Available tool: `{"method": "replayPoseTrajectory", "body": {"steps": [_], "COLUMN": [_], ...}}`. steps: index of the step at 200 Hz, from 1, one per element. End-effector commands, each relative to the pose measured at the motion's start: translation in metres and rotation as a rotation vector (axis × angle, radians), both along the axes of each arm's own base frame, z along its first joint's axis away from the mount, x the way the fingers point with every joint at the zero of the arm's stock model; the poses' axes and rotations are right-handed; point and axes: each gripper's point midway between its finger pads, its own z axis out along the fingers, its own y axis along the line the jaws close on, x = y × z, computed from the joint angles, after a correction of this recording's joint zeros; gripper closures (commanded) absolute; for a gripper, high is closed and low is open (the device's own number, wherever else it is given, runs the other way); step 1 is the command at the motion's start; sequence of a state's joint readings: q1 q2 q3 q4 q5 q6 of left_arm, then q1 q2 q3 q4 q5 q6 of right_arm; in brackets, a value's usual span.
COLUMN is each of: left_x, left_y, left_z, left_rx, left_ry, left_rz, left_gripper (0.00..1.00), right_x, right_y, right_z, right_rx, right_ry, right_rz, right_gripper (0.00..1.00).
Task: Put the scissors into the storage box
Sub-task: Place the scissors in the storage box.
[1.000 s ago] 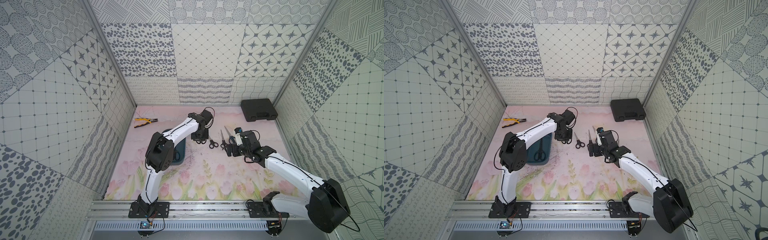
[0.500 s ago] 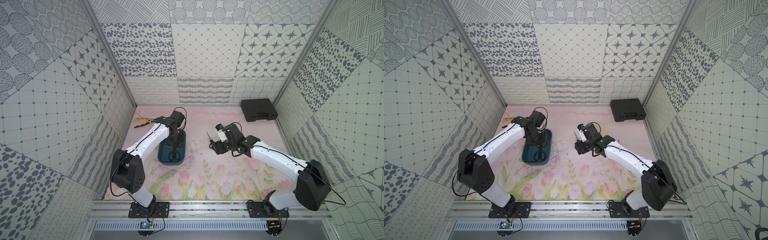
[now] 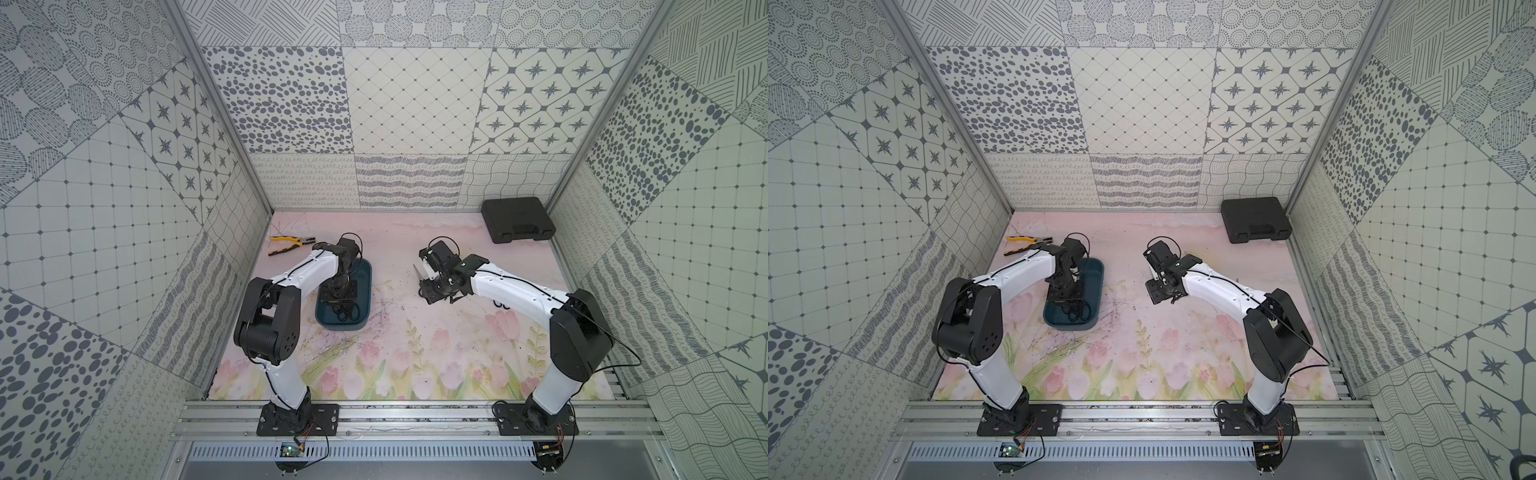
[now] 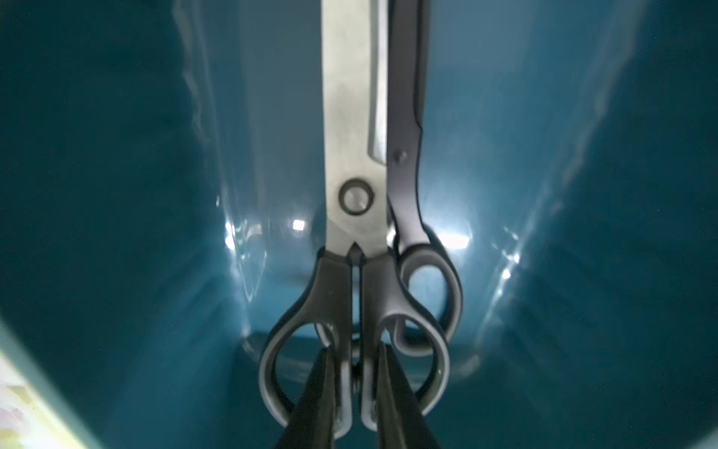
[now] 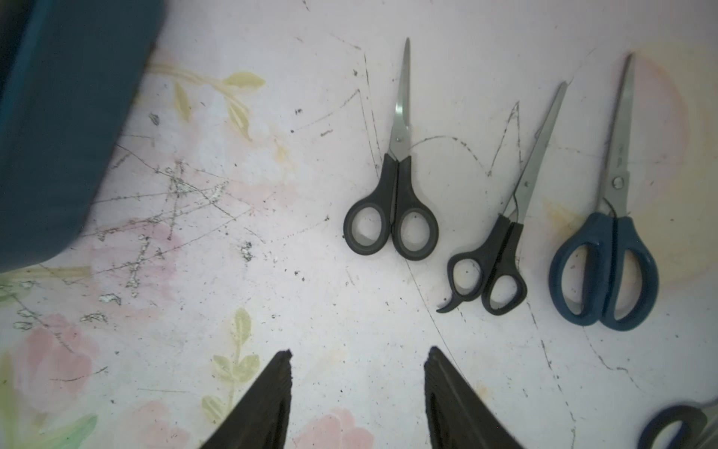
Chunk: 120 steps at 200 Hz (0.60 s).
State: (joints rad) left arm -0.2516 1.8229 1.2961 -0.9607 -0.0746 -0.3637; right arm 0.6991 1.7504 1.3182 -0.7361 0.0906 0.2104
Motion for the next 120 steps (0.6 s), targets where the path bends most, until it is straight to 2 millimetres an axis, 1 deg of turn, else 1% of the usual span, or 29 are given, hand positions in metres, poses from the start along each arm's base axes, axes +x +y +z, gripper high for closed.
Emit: {"method": "replayPoseTrajectory", "body": {"steps": [1, 20, 24, 27, 40, 54, 70, 88, 103, 113, 120], "left_x": [0.012, 0.015, 0.015, 0.015, 0.015, 0.014, 0.014, 0.015, 0.015, 0.016, 0.016], "left_y": [0.012, 0.011, 0.011, 0.011, 0.01, 0.011, 0.01, 0.008, 0.007, 0.006, 0.006], "left_z": [-0.005, -0.008, -0.008, -0.008, -0.009, -0.008, -0.006, 0.0, 0.007, 0.014, 0.019], "left_rx": [0.053, 0.054, 0.054, 0.054, 0.047, 0.052, 0.046, 0.032, 0.023, 0.016, 0.013], "left_ry": [-0.003, -0.002, -0.002, 0.0, 0.001, -0.002, -0.01, -0.017, -0.032, -0.045, -0.056], "left_rz": [-0.01, -0.005, -0.001, 0.004, 0.009, 0.018, 0.022, 0.029, 0.035, 0.037, 0.036], "left_gripper": [1.0, 1.0, 0.93, 0.91, 0.9, 0.85, 0.83, 0.81, 0.69, 0.68, 0.66], "right_x": [0.008, 0.014, 0.015, 0.016, 0.02, 0.024, 0.031, 0.038, 0.042, 0.044, 0.045], "right_y": [0.004, 0.006, 0.006, 0.007, 0.01, 0.011, 0.01, 0.005, 0.005, 0.005, 0.005], "right_z": [-0.003, -0.012, -0.014, -0.014, -0.018, -0.021, -0.024, -0.028, -0.032, -0.035, -0.037], "right_rx": [-0.011, -0.007, -0.007, -0.005, -0.01, -0.017, -0.016, -0.016, -0.008, -0.016, -0.024], "right_ry": [0.023, 0.05, 0.054, 0.055, 0.061, 0.066, 0.07, 0.077, 0.092, 0.097, 0.099], "right_rz": [-0.033, -0.059, -0.063, -0.063, -0.056, -0.06, -0.073, -0.101, -0.104, -0.1, -0.099], "right_gripper": [0.46, 0.47, 0.47, 0.47, 0.47, 0.47, 0.47, 0.47, 0.48, 0.48, 0.48]}}
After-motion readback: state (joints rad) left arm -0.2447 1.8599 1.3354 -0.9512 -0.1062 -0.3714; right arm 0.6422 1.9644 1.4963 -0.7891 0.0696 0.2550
